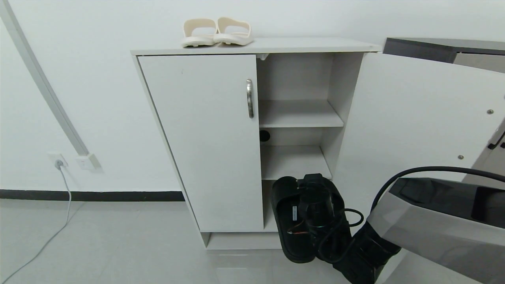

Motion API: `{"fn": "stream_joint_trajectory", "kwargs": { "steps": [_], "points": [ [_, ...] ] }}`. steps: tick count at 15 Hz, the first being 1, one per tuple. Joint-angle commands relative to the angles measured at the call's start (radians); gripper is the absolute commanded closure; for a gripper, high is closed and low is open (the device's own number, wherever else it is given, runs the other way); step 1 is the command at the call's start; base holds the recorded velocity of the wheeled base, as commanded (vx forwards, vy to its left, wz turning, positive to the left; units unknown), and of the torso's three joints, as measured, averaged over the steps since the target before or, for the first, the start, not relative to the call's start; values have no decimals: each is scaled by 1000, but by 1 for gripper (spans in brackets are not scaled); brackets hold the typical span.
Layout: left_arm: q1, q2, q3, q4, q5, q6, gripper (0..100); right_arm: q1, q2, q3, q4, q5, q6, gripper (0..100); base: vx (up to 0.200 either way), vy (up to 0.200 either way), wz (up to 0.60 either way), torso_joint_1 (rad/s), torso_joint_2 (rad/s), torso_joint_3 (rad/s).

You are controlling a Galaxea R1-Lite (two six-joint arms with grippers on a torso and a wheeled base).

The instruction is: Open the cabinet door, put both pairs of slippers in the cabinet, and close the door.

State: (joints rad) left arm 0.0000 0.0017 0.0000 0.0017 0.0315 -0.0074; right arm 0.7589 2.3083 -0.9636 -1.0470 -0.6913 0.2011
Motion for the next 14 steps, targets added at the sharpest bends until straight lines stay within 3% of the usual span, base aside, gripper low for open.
{"fn": "stream_joint_trajectory", "kwargs": {
  "steps": [1,9,14],
  "points": [
    [0,1,0,0,1,0,100,0,8,0,-1,12,-20,100,0,0,0,12,2,-178],
    [0,1,0,0,-1,-2,100,-4,6,-33,-11,13,-72,100,0,0,0,5,2,-193],
    [0,1,0,0,2,-2,100,-6,-12,-27,-111,10,-114,100,0,0,0,2,1,-177]
  ]
}}
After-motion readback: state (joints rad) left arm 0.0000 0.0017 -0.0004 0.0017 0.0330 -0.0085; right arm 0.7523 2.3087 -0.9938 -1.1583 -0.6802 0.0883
